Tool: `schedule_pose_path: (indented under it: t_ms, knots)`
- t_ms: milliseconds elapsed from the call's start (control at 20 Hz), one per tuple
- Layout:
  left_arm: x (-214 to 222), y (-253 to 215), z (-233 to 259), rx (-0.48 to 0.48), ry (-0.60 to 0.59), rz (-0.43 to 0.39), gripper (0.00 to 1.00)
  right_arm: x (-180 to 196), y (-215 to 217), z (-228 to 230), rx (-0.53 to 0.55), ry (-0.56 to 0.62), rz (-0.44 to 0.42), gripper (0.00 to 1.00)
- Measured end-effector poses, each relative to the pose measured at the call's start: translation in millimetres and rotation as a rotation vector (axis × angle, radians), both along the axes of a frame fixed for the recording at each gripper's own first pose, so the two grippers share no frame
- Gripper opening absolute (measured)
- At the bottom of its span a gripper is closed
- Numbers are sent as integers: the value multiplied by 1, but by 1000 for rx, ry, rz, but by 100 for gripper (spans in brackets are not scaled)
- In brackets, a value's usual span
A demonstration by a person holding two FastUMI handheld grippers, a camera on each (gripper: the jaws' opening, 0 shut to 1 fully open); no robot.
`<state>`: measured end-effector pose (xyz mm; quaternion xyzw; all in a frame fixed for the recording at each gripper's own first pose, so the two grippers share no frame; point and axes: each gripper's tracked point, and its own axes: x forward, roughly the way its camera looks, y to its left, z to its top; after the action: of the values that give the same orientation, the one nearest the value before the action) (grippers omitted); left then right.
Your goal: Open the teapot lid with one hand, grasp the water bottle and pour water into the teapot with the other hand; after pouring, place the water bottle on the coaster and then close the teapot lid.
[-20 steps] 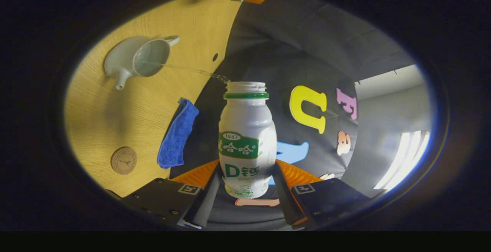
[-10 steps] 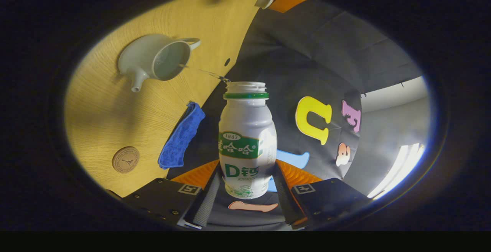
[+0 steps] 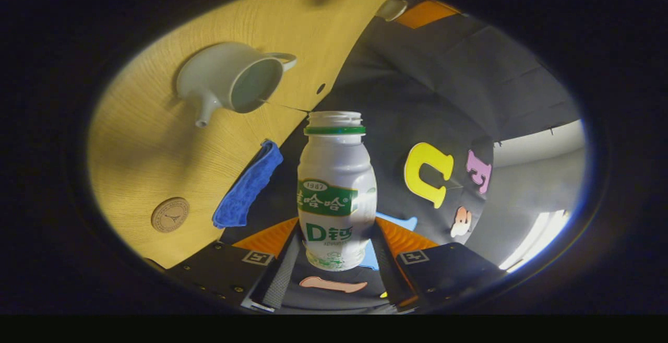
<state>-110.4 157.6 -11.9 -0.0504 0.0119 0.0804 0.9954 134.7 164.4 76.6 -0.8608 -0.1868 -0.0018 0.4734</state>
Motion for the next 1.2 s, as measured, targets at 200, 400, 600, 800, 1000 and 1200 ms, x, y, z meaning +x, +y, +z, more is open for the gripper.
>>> schedule_pose_path:
  t_ms: [200, 400, 600, 800, 1000, 1200]
  knots:
    - [0, 0, -1, 0, 1, -2, 11, 1, 1, -8, -6, 11, -2, 72]
    - [-1, 1, 1, -2, 0, -1, 2, 6, -8, -25, 74, 83, -27, 72]
    - [-1, 1, 2, -11, -4, 6, 11, 4, -23, -50, 248, 187, -72, 72]
    - [-2, 2, 5, -18, -15, 10, 11, 0, -30, -70, 488, 301, -122, 72]
    - [-3, 0, 7, -13, -22, -2, 11, -9, -29, -85, 745, 415, -149, 72]
    - [-4, 0, 8, -4, -28, -12, 11, -14, -36, -83, 1019, 493, -161, 73]
